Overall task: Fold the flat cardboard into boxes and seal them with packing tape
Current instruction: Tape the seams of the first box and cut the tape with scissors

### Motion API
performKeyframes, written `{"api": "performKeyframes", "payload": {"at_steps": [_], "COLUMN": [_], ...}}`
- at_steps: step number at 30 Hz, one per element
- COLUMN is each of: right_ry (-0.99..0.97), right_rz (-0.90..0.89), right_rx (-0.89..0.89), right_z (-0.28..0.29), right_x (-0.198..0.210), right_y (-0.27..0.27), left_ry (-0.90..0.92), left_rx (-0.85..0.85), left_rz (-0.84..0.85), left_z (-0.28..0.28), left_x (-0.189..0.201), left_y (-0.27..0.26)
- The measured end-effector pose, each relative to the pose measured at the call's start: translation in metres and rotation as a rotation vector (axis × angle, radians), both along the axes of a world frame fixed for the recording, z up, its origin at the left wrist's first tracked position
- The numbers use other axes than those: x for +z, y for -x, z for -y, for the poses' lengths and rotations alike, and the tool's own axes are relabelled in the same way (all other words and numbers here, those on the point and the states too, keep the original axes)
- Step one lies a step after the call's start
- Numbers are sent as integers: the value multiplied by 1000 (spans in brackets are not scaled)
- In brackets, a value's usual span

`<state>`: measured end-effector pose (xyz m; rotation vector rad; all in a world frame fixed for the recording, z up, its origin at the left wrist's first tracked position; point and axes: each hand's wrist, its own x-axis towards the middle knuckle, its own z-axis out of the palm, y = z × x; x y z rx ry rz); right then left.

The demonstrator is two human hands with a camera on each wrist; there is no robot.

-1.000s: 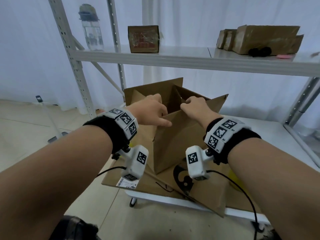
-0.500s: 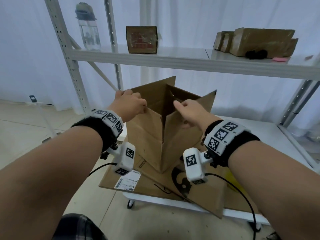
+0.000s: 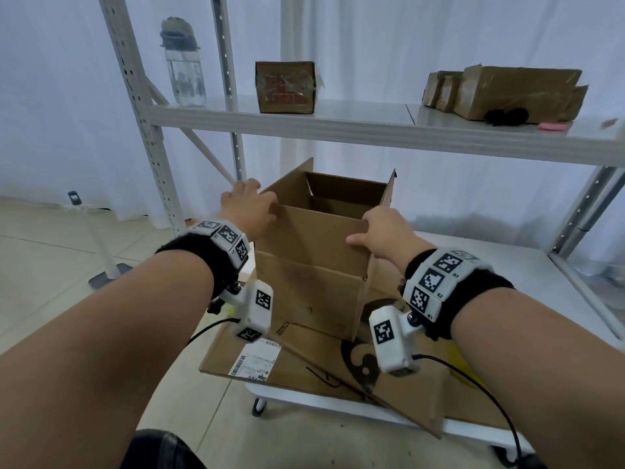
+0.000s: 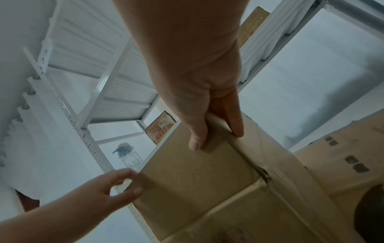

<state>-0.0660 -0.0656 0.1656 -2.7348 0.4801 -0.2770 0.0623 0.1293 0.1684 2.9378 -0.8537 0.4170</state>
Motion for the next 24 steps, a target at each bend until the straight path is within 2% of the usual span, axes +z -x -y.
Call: {"api": "performKeyframes", "payload": {"at_steps": [3,5,9,17,24], "right_ry": [10,39,-54,-194,-221], "right_rz": [66,84,112,184,244], "right_rx": [10,13,17,111,146], "right_z": [-5,-9,-12,-44,-61], "right_x": [2,5,1,-13,-43], "right_y": [-16,-30,-66,-170,-262], "left_ry": [114,155,212,280,340], "left_rx": [10,3,45,169,237], "left_rz": [-188,-230,-215,-64,23], "left_z": [-8,-12,-21,-64,-81], "left_x": [0,1,2,5,-19], "left_y": [-28,-43,-70,-141,-210]}}
